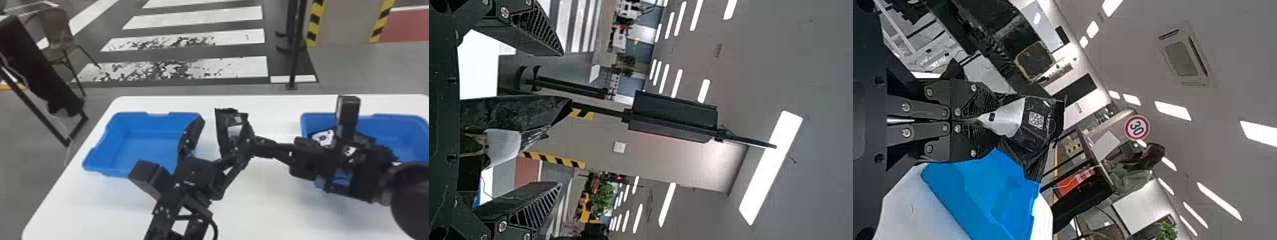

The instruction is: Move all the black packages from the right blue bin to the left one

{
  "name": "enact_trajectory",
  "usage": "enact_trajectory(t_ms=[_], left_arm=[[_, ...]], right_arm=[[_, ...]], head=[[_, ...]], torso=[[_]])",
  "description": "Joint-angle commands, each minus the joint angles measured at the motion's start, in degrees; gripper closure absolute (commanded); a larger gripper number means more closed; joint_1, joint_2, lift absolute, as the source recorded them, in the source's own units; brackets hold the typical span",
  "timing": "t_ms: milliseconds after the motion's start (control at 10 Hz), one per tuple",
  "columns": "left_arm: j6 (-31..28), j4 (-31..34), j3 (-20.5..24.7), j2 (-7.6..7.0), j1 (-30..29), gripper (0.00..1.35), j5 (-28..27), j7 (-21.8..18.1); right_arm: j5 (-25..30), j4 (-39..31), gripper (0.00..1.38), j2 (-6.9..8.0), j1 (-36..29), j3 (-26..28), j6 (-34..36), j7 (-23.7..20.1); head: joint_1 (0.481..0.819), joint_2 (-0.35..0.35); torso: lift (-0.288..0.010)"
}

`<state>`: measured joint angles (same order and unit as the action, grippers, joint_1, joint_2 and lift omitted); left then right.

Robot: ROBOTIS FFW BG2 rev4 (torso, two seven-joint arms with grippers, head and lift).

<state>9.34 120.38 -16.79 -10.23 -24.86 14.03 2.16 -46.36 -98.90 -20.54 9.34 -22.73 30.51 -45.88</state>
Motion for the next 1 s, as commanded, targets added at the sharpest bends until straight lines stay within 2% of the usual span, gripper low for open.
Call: enact_trajectory(t_ms=[0, 100, 200, 300, 400, 500, 600, 800, 900], left_arm=[[-4.98, 0.06, -1.15, -0.23, 0.40, 0.14, 9.16, -1.46], [-6.24, 0.06, -0.92, -0.14, 0.40, 0.14, 11.79, -2.16], [-5.96, -0.08, -0.35, 0.03, 0.25, 0.15, 12.02, -2.43], [-3.99, -0.08, 0.22, 0.12, -0.03, 0.18, 11.90, -2.43], [0.93, -1.34, 0.11, 0.21, -0.17, 0.23, 11.22, -1.46], [2.48, -1.91, 0.22, 0.47, -0.17, 0.28, 11.56, -1.19], [1.07, -1.91, 0.45, 0.47, -0.31, 0.36, 11.68, -1.11], [-1.46, -1.77, 0.34, 0.47, 0.11, 1.16, 10.42, -1.19], [-2.30, -1.77, 0.34, 0.47, 0.25, 1.21, 9.62, -1.63]], right_arm=[[-0.14, -0.03, 1.17, -0.12, 0.09, -0.24, 0.00, 0.00], [-0.26, -0.03, 1.17, -0.12, 0.09, -0.46, 0.00, 0.00], [-0.49, -0.17, 1.17, -0.12, 0.09, -1.15, 0.00, 0.00], [-0.49, -0.17, 1.17, -0.12, 0.09, -1.72, 0.00, 0.00], [-0.60, -0.17, 1.17, -0.12, 0.23, -2.29, 0.00, 0.00], [-0.94, -0.03, 1.17, -0.21, 0.09, -2.52, 0.00, 0.00], [-1.06, 0.11, 1.17, -0.29, 0.09, -2.52, 0.00, 0.00], [-1.74, 0.25, 1.17, -0.29, 0.09, -2.52, -0.42, 0.00], [-1.97, 0.39, 1.17, -0.29, 0.23, -2.52, -0.70, 0.08]], head=[[0.695, 0.176], [0.695, 0.168], [0.695, 0.154], [0.695, 0.159], [0.695, 0.168], [0.695, 0.187], [0.695, 0.206], [0.695, 0.209], [0.695, 0.204]], torso=[[-0.180], [-0.180], [-0.180], [-0.180], [-0.180], [-0.180], [-0.180], [-0.180], [-0.180]])
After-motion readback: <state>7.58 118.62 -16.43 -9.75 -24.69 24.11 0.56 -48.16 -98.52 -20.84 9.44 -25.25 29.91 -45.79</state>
